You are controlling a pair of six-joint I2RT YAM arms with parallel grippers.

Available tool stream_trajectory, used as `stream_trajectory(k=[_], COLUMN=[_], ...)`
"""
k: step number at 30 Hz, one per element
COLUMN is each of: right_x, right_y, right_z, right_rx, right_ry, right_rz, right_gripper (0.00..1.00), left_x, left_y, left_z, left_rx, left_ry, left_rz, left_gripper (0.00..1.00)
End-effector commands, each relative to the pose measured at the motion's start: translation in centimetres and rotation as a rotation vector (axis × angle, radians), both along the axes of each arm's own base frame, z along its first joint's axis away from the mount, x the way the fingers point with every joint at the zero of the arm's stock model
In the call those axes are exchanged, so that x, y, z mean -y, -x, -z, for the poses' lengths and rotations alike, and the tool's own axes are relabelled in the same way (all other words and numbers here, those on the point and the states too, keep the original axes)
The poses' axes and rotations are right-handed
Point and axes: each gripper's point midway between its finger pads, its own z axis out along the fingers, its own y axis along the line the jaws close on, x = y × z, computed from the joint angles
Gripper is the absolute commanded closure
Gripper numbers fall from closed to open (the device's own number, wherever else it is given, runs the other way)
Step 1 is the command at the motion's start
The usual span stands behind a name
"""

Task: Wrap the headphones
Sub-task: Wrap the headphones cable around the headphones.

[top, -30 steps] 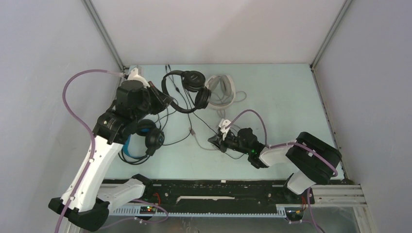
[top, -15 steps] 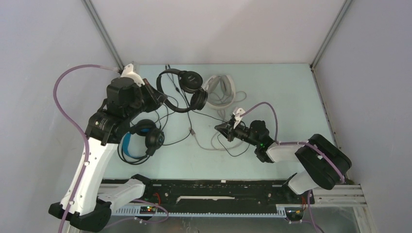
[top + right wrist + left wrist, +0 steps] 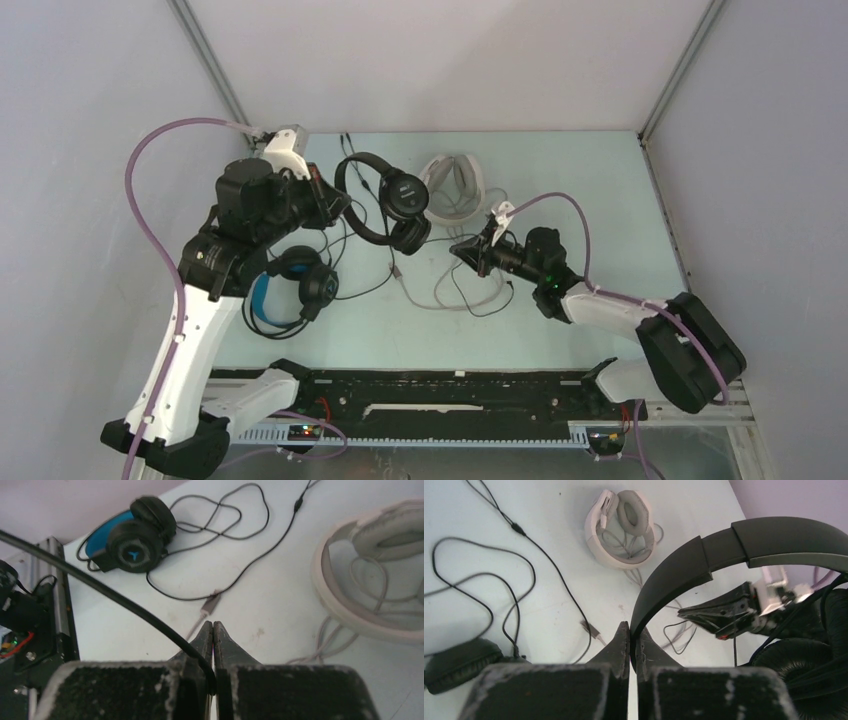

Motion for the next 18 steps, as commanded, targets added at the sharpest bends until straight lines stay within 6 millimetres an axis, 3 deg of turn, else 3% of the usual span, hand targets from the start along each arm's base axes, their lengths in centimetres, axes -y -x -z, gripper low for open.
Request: stream_trajectory(k=[1,6,10,18], right_x=[-0.3,0.8,1.2,0.3], right_y=[0.5,0.4,0.4,2.8], right_z=[-3.6,-5.0,-7.2,-10.6], right_rx=[-0.046,-0.096,-0.144,-0.327], right_ry=[-0.010,0.029,0.038,0.068], right_rz=[-0.067,-0.055,-0.056,-0.161], right_gripper=[1.00,1.00,1.00,1.00], left_x=[0.1,0.1,0.9,1.1], left_y=[-0.3,-0.4,0.0,-0.5], left_z=[-1.5,0.0,1.1,4.1], left_rx=[0.182,0.224,0.251,0.250], left_ry=[-0.078,-0.156,-0.212,-0.399], left_rz=[0.085,0.134,0.215,0.252], left_gripper=[1.00,1.00,1.00,1.00])
